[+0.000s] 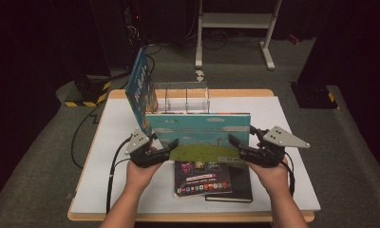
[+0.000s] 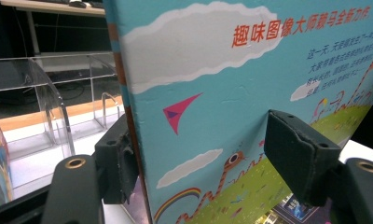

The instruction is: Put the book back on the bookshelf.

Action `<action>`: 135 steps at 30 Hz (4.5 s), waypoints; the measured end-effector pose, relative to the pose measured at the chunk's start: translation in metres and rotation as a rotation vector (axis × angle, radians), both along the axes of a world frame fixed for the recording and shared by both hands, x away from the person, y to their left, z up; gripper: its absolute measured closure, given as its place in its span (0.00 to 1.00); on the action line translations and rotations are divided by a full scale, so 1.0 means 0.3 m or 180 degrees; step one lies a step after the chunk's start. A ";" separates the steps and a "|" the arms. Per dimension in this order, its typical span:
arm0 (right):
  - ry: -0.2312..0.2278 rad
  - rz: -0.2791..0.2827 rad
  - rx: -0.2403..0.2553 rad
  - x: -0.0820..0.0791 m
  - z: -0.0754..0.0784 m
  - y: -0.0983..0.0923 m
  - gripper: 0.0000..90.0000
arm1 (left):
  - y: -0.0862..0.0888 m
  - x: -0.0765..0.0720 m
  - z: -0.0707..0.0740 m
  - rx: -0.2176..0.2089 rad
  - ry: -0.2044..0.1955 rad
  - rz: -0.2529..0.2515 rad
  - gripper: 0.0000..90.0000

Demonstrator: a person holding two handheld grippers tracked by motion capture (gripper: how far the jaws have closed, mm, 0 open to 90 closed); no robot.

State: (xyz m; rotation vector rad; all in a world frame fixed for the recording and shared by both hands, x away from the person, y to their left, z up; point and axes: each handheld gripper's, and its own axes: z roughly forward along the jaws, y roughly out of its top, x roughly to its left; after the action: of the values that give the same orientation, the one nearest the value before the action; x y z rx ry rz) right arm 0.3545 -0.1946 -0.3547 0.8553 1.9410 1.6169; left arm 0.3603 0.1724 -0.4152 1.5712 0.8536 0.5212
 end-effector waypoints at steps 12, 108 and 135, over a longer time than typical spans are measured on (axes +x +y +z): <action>-0.0328 0.0583 -0.0112 -0.057 0.010 0.031 0.86 | 0.067 -0.020 -0.045 0.0035 0.0169 0.0155 0.35; 0.0048 0.1093 0.0097 -0.290 -0.269 0.265 0.57 | -0.116 -0.298 0.144 0.0227 -0.0106 -0.0075 0.17; 0.0209 -0.0302 0.0140 -0.116 -0.340 -0.020 0.55 | -0.019 -0.367 0.134 0.0342 -0.0131 0.0030 0.39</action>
State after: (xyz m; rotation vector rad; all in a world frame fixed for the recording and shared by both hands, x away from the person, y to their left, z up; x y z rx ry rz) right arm 0.3195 -0.2006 -0.4568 1.0142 1.8847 1.6000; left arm 0.2501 0.1665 -0.3751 1.6491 0.8135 0.6129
